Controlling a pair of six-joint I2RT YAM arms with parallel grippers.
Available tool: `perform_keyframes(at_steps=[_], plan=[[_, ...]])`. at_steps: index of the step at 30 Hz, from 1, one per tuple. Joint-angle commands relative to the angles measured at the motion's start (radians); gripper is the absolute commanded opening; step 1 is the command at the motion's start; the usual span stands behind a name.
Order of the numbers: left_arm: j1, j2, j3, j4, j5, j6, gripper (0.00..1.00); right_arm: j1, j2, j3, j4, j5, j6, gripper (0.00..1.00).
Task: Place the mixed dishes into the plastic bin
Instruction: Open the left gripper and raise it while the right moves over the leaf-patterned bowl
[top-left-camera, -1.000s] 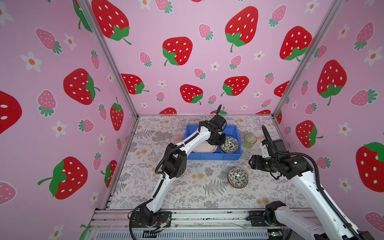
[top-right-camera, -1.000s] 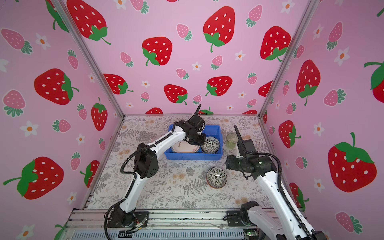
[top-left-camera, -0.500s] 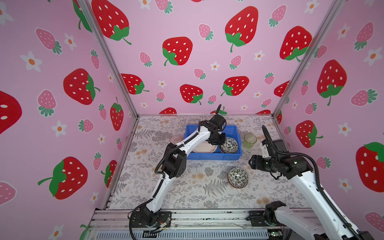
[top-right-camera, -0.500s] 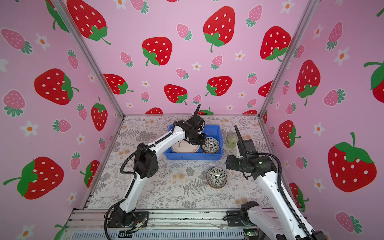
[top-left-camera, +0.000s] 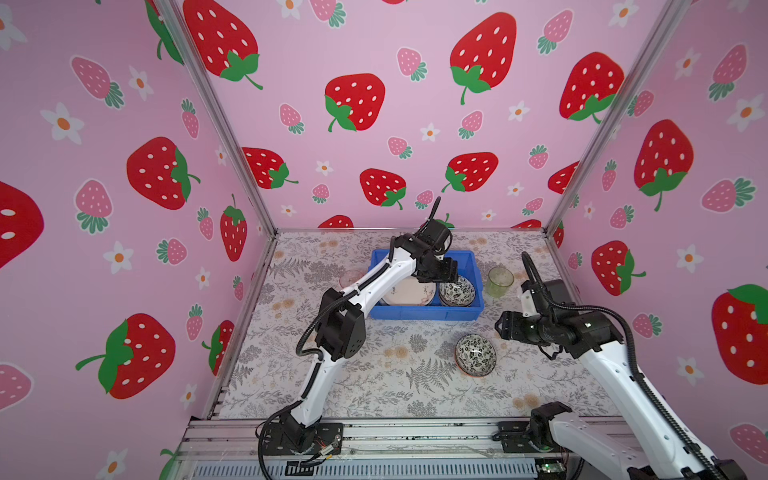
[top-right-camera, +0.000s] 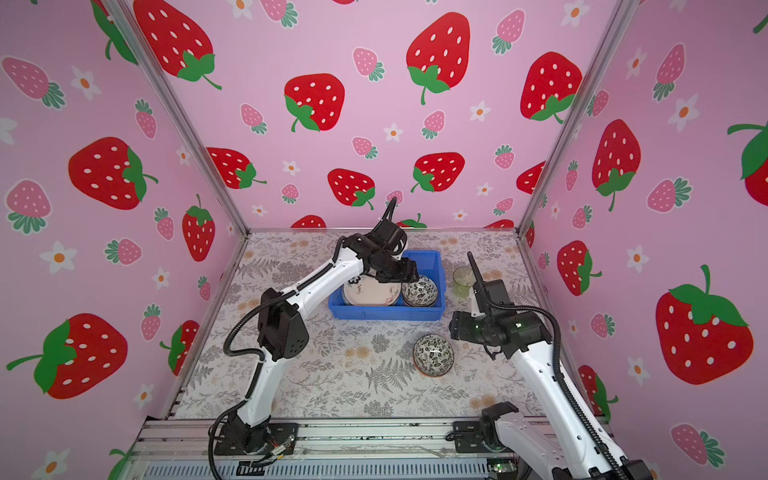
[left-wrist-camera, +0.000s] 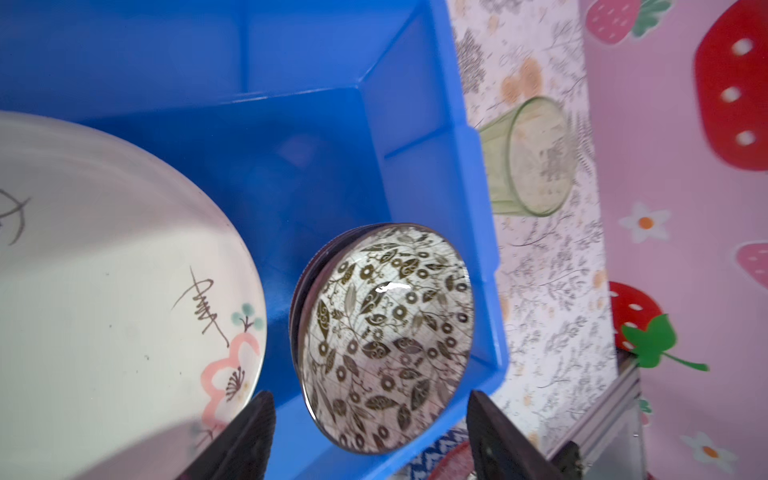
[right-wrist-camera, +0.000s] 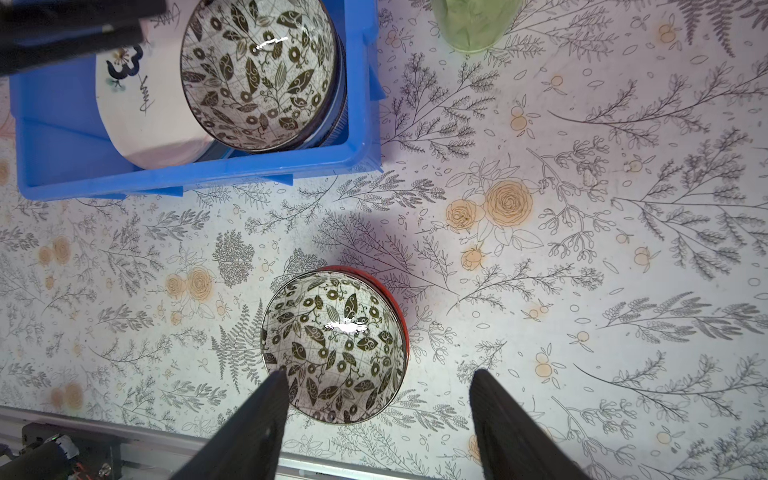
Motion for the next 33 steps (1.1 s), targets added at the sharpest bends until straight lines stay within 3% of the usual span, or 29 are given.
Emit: perform_keyframes(at_steps=[1, 6, 11, 18, 25, 33], plan=[[-0.003, -0.104, -0.031, -0.002, -0.025, 0.007, 0.81, -0.005, 0.014, -0.033, 0.0, -0.018, -0.027, 0.72], [0.001, -0.23, -0.148, 0.008, -0.085, 0.02, 0.88, -0.005, 0.053, -0.088, 0.041, -0.066, -0.046, 0.72], [0.026, -0.414, -0.369, 0.099, -0.15, 0.011, 0.91, -0.005, 0.096, -0.134, 0.072, -0.085, -0.06, 0.72], [0.111, -0.55, -0.563, 0.13, -0.145, 0.036, 0.92, 0.004, 0.124, -0.197, 0.069, -0.09, -0.063, 0.71], [0.176, -0.552, -0.574, 0.101, -0.094, 0.077, 0.92, 0.017, 0.122, -0.247, 0.104, -0.11, -0.024, 0.69], [0.177, -0.494, -0.483, 0.018, -0.057, 0.144, 0.92, 0.033, 0.115, -0.24, 0.108, -0.081, -0.003, 0.65]])
